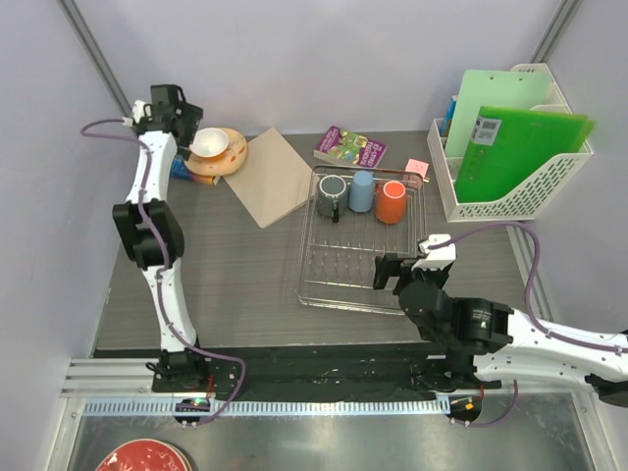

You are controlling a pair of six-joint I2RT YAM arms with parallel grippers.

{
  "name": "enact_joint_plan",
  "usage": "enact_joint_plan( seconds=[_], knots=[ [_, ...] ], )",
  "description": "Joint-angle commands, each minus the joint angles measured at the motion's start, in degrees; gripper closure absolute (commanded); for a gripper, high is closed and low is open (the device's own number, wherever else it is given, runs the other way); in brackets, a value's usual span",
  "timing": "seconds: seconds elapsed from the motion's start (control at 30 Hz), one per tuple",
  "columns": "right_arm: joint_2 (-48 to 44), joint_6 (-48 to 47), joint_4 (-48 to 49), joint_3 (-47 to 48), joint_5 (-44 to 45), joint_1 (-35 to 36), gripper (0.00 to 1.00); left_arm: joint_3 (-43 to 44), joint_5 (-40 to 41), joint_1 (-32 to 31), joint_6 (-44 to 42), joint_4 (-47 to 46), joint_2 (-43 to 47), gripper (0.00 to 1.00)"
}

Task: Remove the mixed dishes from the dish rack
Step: Pick up the cup from the dish rack.

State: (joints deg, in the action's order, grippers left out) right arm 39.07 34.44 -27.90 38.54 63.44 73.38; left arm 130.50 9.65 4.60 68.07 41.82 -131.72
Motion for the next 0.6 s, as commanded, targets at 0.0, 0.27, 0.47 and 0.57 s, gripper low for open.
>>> enact_joint_plan(
  seconds=[0.0, 0.27, 0.47, 0.57],
  knots=[
    [1.62, 1.86, 2.85, 0.57, 1.69, -0.08, 0.00, -2.87, 1.60, -1.87, -1.97, -4.38, 14.20, 0.00],
    [0.13, 0.02, 4.08, 1.79, 5.02, -0.08, 0.00, -33.57, 3.10, -15.04, -9.35, -16.66, 34.67, 0.00],
    [-4.43, -9.80, 11.62, 1.62, 6.70, -0.17, 0.00, -47.70, 13.15, -36.25, -24.44, -23.30, 42.86, 0.00],
    [-4.27, -12.45, 13.74, 1.79, 8.27, -0.35, 0.00, -47.71, 30.40, -48.76, -33.70, -22.14, 42.08, 0.00]
  ],
)
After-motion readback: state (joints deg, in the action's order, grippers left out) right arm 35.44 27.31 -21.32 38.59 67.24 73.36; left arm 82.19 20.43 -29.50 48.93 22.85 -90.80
